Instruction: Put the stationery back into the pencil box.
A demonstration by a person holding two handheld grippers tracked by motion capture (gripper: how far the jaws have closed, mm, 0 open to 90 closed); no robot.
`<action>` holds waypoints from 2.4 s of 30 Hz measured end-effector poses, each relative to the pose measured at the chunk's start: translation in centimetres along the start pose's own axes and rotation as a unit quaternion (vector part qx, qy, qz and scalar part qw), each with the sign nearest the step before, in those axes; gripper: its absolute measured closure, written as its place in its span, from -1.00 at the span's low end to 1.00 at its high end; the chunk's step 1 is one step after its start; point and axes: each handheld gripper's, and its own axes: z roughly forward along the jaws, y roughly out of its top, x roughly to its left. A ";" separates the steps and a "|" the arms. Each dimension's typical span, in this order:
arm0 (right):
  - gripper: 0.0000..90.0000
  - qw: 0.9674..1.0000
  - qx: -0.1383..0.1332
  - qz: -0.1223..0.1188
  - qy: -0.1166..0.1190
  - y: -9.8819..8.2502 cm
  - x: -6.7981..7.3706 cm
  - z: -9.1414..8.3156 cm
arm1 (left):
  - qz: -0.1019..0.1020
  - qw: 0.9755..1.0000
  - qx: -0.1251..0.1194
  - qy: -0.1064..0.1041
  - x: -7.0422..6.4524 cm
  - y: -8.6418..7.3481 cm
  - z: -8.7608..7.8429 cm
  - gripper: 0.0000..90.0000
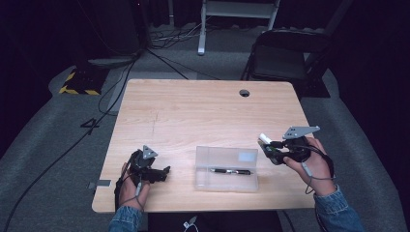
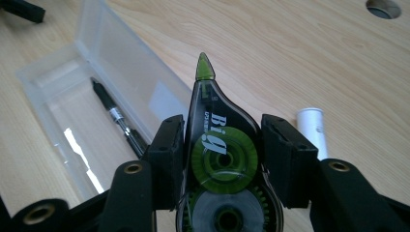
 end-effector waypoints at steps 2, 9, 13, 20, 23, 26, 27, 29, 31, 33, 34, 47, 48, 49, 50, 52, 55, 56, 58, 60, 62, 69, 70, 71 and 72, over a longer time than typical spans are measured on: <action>0.17 1.000 -0.001 -0.004 0.011 0.2 0.5 0.2 | -0.001 1.000 0.000 -0.001 0.0 0.0 0.0 -0.90; 0.17 0.999 -0.002 -0.022 0.036 0.9 2.1 1.0 | -0.005 1.000 0.001 0.003 -0.1 -0.1 -0.1 -0.91; 0.17 0.998 0.001 -0.029 0.047 1.0 2.9 1.6 | -0.006 1.000 -0.001 0.005 -0.1 -0.2 -0.1 -0.90; 0.17 0.997 0.000 -0.045 0.065 1.4 4.0 2.2 | -0.007 1.000 0.005 0.005 -0.1 -0.1 0.0 -1.00; 0.17 0.996 -0.001 -0.052 0.073 1.6 4.5 2.5 | -0.009 1.000 0.004 0.007 -0.2 -0.1 0.0 -1.00; 0.17 0.995 0.001 -0.057 0.079 1.7 4.9 2.9 | -0.009 1.000 0.004 0.007 -0.2 -0.1 0.0 -1.00; 0.17 0.995 0.003 -0.058 0.081 1.7 5.0 3.1 | -0.008 1.000 0.004 0.006 -0.1 -0.1 0.0 -1.00; 0.17 0.994 0.003 -0.062 0.086 1.7 5.2 3.3 | -0.008 1.000 0.005 0.006 -0.1 -0.1 0.0 -1.00; 0.17 0.994 0.004 -0.066 0.092 1.8 5.4 3.7 | -0.007 1.000 0.005 0.006 -0.1 -0.1 0.0 -1.00; 0.17 0.993 0.004 -0.070 0.094 1.8 5.6 4.1 | -0.008 1.000 0.004 0.006 -0.1 -0.1 0.0 -1.00; 0.17 0.993 0.005 -0.074 0.096 1.8 5.7 4.3 | -0.007 1.000 0.005 0.006 -0.1 -0.1 0.0 -1.00; 0.17 0.986 0.042 -0.102 0.123 1.0 7.0 7.2 | -0.009 1.000 0.004 0.007 -0.2 -0.1 0.0 -1.00; 0.17 0.986 0.046 -0.103 0.124 0.9 7.1 7.3 | -0.008 1.000 0.005 0.006 -0.1 -0.1 0.0 -1.00; 0.17 0.985 0.050 -0.103 0.126 0.8 7.1 7.4 | -0.008 1.000 0.004 0.006 -0.1 -0.1 0.0 -1.00; 0.17 0.985 0.053 -0.106 0.127 0.8 7.1 7.5 | -0.007 1.000 0.005 0.006 -0.1 -0.1 0.0 -1.00; 0.17 0.984 0.060 -0.109 0.127 0.6 7.1 7.7 | -0.007 1.000 0.005 0.006 -0.1 -0.1 0.0 -1.00; 0.17 0.983 0.070 -0.116 0.126 0.3 7.1 7.9 | -0.007 1.000 0.005 0.006 -0.1 -0.1 0.0 -1.00; 0.17 0.982 0.073 -0.119 0.126 0.3 7.1 7.9 | -0.007 1.000 0.005 0.006 -0.1 -0.1 0.0 -1.00; 0.17 0.982 0.079 -0.118 0.127 0.1 7.0 8.0 | -0.007 1.000 0.005 0.006 -0.1 -0.1 0.0 -1.00; 0.17 0.980 0.083 -0.122 0.130 0.0 7.0 8.1 | -0.007 1.000 0.005 0.006 -0.1 -0.1 0.0 -1.00; 0.17 0.980 0.088 -0.123 0.132 -0.1 7.1 8.2 | -0.007 1.000 0.005 0.006 -0.1 -0.1 0.0 -1.00; 0.17 0.978 0.099 -0.127 0.134 -0.4 7.0 8.5 | -0.007 1.000 0.005 0.006 -0.1 -0.1 0.0 -1.00; 0.17 0.978 0.099 -0.127 0.134 -0.4 7.0 8.5 | -0.007 1.000 0.005 0.006 -0.1 -0.1 0.0 -1.00; 0.17 0.977 0.100 -0.129 0.135 -0.4 6.9 8.5 | -0.007 1.000 0.005 0.006 -0.1 -0.1 0.0 -1.00; 0.17 0.976 0.105 -0.132 0.137 -0.5 6.9 8.6 | -0.007 1.000 0.005 0.006 -0.1 -0.1 0.0 -1.00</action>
